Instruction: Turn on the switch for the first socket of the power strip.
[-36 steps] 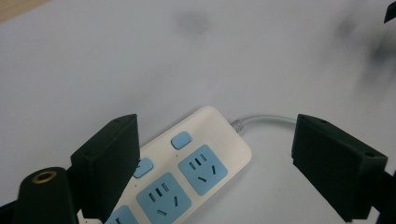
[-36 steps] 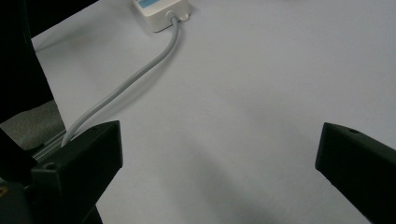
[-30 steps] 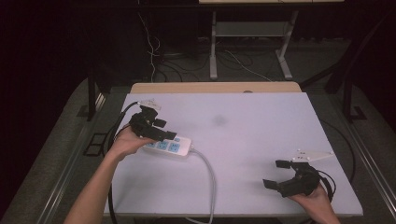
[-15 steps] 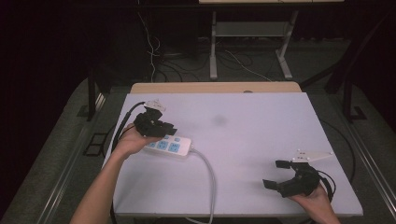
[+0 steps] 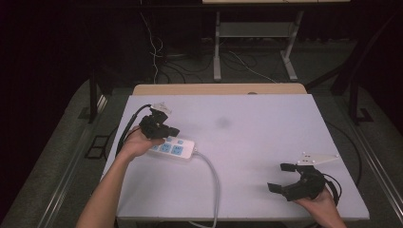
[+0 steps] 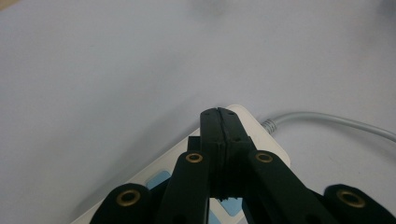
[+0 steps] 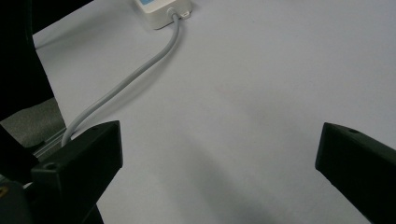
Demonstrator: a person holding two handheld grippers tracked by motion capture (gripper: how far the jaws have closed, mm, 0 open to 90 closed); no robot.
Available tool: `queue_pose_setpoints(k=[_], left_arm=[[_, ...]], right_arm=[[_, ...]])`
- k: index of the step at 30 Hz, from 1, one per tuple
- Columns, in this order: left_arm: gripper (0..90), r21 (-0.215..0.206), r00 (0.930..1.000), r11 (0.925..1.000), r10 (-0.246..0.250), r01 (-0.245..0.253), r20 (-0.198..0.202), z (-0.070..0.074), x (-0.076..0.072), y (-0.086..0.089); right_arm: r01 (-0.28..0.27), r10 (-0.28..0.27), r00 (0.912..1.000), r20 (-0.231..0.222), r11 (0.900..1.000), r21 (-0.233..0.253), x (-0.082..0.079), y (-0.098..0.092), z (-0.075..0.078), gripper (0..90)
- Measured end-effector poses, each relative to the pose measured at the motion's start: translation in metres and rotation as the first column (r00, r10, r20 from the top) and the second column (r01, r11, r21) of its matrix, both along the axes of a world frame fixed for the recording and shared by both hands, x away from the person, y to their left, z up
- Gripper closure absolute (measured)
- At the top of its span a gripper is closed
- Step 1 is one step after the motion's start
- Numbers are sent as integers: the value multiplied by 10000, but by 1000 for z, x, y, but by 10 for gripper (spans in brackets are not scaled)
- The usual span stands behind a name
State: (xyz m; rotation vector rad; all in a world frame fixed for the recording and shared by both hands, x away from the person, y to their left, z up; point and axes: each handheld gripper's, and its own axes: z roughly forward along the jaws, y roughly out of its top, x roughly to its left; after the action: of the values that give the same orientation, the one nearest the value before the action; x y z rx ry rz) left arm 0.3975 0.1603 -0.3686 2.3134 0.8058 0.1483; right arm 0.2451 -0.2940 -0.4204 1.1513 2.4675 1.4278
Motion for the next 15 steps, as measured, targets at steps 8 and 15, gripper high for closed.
queue_pose_setpoints(k=[8,15], left_arm=[[891,206,10000,9998,-18,19,-53,-7,4,-4],[891,357,9999,9993,-76,80,-132,-12,6,-7]], right_arm=[[-46,46,10000,-27,10000,-21,0,1,0,2],[-86,86,10000,-33,9999,-66,0,1,-1,2]])
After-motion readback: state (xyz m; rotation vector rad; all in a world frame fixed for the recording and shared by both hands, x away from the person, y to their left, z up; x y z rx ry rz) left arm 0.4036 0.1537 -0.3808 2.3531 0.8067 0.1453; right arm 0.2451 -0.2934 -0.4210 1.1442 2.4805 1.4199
